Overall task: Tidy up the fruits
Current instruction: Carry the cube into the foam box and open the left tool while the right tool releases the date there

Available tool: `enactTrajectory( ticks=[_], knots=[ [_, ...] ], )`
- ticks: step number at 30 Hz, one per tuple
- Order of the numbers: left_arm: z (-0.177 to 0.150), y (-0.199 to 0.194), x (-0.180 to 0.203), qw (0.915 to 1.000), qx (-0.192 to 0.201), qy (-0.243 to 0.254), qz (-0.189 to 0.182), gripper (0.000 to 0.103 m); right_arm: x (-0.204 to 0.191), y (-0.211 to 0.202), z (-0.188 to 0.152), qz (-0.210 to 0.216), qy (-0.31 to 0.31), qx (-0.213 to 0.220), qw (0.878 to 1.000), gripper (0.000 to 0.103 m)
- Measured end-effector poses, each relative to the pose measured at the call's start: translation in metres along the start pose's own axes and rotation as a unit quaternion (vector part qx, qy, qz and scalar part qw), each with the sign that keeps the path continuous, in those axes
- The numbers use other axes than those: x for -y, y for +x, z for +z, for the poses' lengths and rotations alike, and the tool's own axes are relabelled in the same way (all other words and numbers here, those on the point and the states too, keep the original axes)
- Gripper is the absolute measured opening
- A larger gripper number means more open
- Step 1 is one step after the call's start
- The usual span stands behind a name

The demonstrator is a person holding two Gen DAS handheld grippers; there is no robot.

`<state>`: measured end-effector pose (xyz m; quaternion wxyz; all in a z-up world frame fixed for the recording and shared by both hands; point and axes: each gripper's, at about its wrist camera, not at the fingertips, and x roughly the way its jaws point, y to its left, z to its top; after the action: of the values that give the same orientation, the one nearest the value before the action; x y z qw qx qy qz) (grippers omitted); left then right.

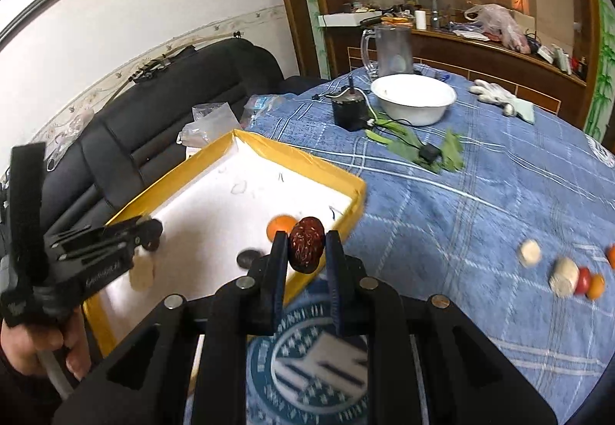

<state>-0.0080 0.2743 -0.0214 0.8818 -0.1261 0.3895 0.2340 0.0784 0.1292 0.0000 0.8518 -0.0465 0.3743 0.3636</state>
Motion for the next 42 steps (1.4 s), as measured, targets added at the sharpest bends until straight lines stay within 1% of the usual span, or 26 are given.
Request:
enactTrajectory(
  ticks=[3,9,17,23,36,42],
  knots=[
    [0.002,0.008,-0.002,0.9999,-0.007,0.0,0.007,0.019,0.0,0.019,0.011,0.005,0.001,-0.005,1.0,0.021],
    [0.007,0.022,0.001,0.9997,-0.023,0.0,0.013,0.019,-0.001,0.064,0.026,0.004,-0.003,-0.035,0.999,0.022],
    [0.01,0.036,0.0,0.9988,-0.044,-0.003,0.019,0.019,0.001,0.103,0.035,-0.004,-0.007,-0.068,0.998,0.022],
    [0.012,0.042,0.0,0.9984,-0.052,-0.001,0.023,0.02,0.0,0.117,0.035,-0.006,-0.012,-0.083,0.996,0.022],
    [0.008,0.055,-0.009,0.9958,-0.088,-0.015,0.018,0.02,-0.001,0.132,0.036,-0.01,-0.015,-0.101,0.995,0.022],
    [0.007,0.054,-0.011,0.9956,-0.088,-0.02,0.023,0.02,-0.004,0.134,0.035,-0.01,-0.019,-0.11,0.994,0.022]
  ],
)
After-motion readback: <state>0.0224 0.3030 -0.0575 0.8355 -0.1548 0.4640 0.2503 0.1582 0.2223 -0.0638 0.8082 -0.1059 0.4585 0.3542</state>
